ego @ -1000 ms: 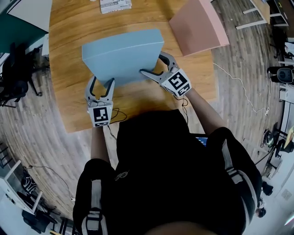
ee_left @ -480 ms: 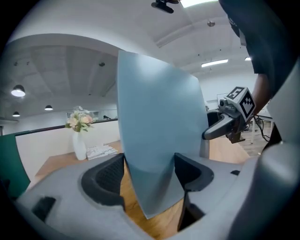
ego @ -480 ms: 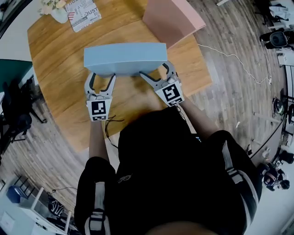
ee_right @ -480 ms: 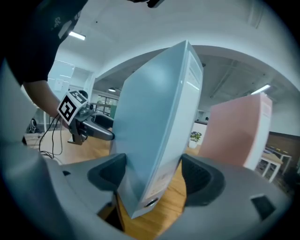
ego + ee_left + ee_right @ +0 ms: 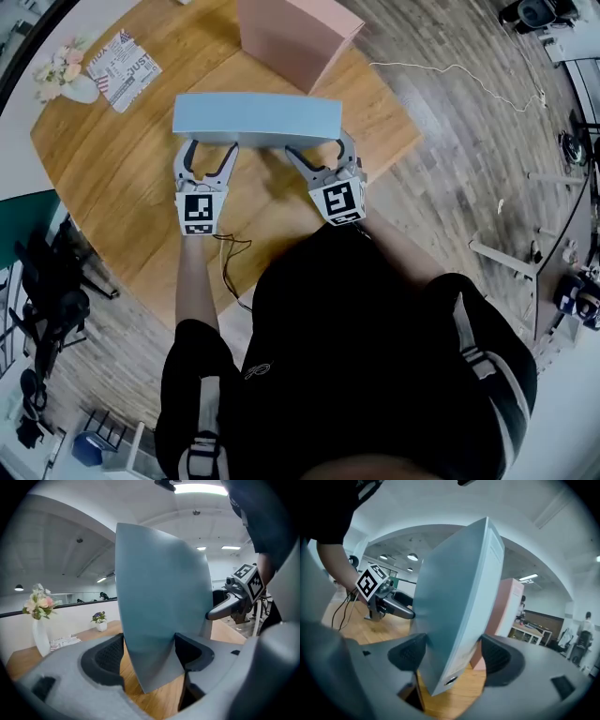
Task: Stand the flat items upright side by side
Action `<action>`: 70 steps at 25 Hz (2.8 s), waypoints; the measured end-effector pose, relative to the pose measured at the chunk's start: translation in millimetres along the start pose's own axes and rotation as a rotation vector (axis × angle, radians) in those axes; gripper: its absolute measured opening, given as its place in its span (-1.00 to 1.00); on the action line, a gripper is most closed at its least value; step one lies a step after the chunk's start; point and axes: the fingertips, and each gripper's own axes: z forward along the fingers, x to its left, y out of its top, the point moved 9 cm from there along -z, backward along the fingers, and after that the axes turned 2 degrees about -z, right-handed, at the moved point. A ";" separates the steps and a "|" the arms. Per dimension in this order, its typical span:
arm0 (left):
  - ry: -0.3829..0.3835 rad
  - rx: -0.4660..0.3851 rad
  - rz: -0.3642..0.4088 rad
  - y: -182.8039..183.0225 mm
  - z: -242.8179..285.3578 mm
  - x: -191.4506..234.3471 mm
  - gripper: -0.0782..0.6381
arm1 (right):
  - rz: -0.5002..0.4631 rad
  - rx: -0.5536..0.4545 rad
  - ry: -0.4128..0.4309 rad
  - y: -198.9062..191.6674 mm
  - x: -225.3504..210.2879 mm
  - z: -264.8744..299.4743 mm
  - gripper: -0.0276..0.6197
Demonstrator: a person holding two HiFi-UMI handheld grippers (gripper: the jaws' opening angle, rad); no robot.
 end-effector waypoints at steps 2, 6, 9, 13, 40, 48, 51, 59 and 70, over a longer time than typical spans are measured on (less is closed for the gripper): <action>-0.053 -0.006 0.009 3.1 14.0 3.5 0.17 | 0.002 0.029 -0.043 -1.5 -1.9 -3.2 0.24; -0.139 -0.013 0.007 10.7 42.8 10.9 0.17 | 0.020 0.070 -0.104 -6.5 -10.3 -5.5 0.21; -0.184 -0.003 0.000 12.0 62.1 18.1 0.16 | 0.044 0.089 -0.134 -8.4 -13.3 -6.5 0.16; -0.252 0.001 0.019 18.7 84.1 30.7 0.16 | 0.080 0.083 -0.183 -7.3 -12.4 -1.5 0.15; -0.371 0.014 0.071 35.5 162.4 91.4 0.19 | 0.167 0.166 -0.398 12.5 -29.6 69.3 0.18; -0.371 0.026 0.063 27.0 166.2 93.3 0.18 | 0.248 0.195 -0.388 5.7 -28.8 58.4 0.13; -0.368 0.024 0.043 26.2 168.1 91.8 0.18 | 0.282 0.207 -0.376 3.7 -23.7 59.1 0.02; -0.346 0.017 0.040 28.3 176.6 98.1 0.18 | 0.282 0.200 -0.389 6.6 -23.5 71.0 -0.18; -0.324 0.006 0.038 28.9 191.4 106.9 0.18 | 0.304 0.203 -0.385 9.4 -29.8 85.8 -0.13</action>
